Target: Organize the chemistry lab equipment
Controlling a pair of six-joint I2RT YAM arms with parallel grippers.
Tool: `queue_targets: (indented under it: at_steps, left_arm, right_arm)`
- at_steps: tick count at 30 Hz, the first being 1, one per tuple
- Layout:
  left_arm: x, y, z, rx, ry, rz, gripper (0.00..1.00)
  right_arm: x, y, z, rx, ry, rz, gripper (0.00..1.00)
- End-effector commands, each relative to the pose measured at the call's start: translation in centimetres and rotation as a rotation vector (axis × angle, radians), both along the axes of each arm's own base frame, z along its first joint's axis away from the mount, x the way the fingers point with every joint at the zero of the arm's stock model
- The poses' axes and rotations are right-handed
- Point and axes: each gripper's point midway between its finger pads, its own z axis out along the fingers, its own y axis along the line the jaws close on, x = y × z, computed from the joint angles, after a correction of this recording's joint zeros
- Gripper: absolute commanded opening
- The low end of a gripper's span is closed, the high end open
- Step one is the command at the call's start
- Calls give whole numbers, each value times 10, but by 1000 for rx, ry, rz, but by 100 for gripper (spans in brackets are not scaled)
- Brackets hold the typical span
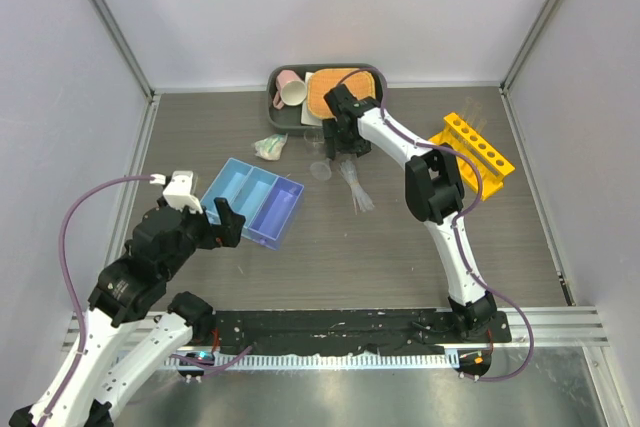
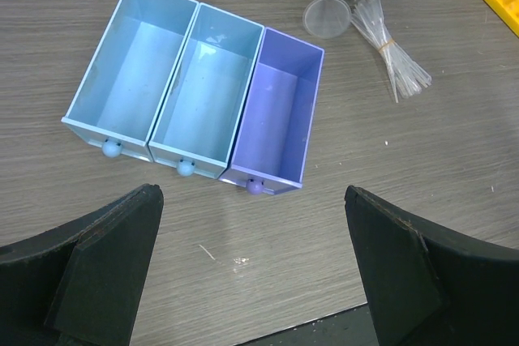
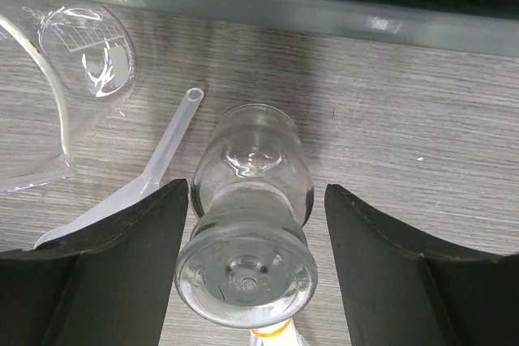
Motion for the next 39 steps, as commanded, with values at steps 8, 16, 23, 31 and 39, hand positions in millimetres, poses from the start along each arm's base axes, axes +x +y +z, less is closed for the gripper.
queue_targets:
  at_steps: [8,16,23,31,39]
  left_arm:
    - [7,-2,5,-8,-45,-1,100]
    - [7,-3,5,-10,-44,-5,100]
    - [7,-4,3,-7,-38,-8,100]
    - [8,-5,2,-3,-30,-8,100]
    - [8,-5,1,-5,-31,-11,100]
  right_arm:
    - [18,6,28,14,-91,2,67]
    - [21,8,24,13,-96,7,50]
    - [20,5,31,0,-107,1,38]
    - [13,0,80,-36,-187,5,38]
    - [-22,18,143,-122,-304,91,38]
